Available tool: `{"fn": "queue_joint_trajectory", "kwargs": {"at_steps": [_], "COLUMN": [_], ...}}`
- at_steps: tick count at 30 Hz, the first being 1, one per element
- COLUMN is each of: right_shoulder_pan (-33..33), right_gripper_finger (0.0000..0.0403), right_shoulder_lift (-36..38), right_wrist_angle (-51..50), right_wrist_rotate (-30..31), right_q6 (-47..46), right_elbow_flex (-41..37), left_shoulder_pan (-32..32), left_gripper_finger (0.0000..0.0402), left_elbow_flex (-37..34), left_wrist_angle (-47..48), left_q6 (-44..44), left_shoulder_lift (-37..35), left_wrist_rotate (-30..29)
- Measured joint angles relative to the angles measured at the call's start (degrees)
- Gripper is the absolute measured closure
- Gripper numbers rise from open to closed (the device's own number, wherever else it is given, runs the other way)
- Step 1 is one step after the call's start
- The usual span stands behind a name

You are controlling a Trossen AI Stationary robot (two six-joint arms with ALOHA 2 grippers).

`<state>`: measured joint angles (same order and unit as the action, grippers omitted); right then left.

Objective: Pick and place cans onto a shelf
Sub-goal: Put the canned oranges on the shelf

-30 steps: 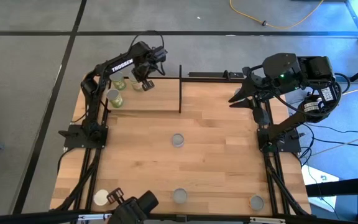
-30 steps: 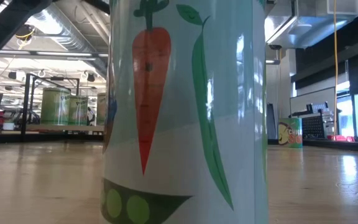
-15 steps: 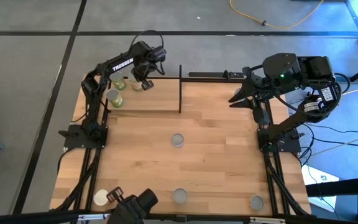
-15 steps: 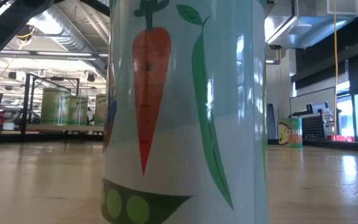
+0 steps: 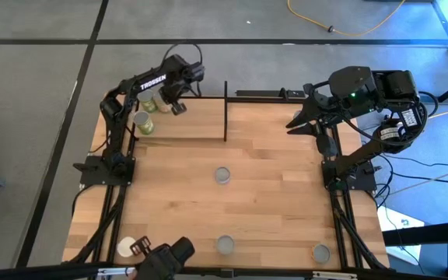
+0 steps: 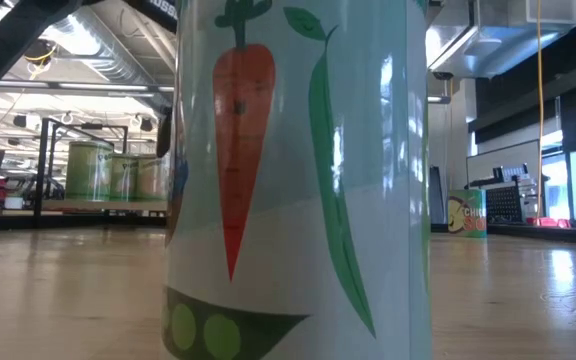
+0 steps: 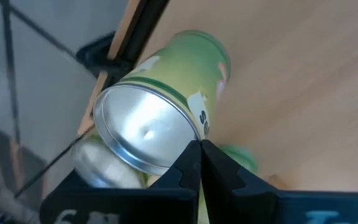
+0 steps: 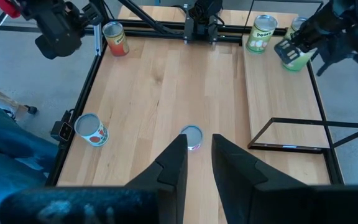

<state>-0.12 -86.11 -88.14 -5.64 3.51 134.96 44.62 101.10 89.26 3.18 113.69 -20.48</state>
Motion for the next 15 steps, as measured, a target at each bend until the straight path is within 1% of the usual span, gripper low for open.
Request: {"fn": "queue_joint_trajectory", "kwargs": {"at_steps": [5,7,9,15], "right_shoulder_pan": [-0.01,0.00,0.00,0.00], "right_gripper_finger": [0.0327,0.0327,0.0327,0.0327], "right_shoulder_lift": [0.00,0.00,0.00,0.01], "right_wrist_angle": [0.00,0.00,0.00,0.02], "right_wrist_rotate": [-0.01,-0.01,-0.03,-0.01], "right_q6": [0.00,0.00,0.00,0.00], "right_elbow_flex": [0.00,0.00,0.00,0.00], "left_shoulder_pan": [-0.54,-0.42,-0.42,-0.44], "left_gripper_finger": [0.0401,0.0401,0.0401,0.0401], "left_elbow_flex": [-0.75,-0.24,0.36,0.96], "left_wrist_angle": [1.29,-0.03,-1.07,-0.13], "left_q6": [0.22,0.24,0.29,0.41], "left_shoulder_lift": [-0.14,0.05,0.35,0.00], "left_wrist_rotate": [0.20,2.22,2.25,2.34]}}
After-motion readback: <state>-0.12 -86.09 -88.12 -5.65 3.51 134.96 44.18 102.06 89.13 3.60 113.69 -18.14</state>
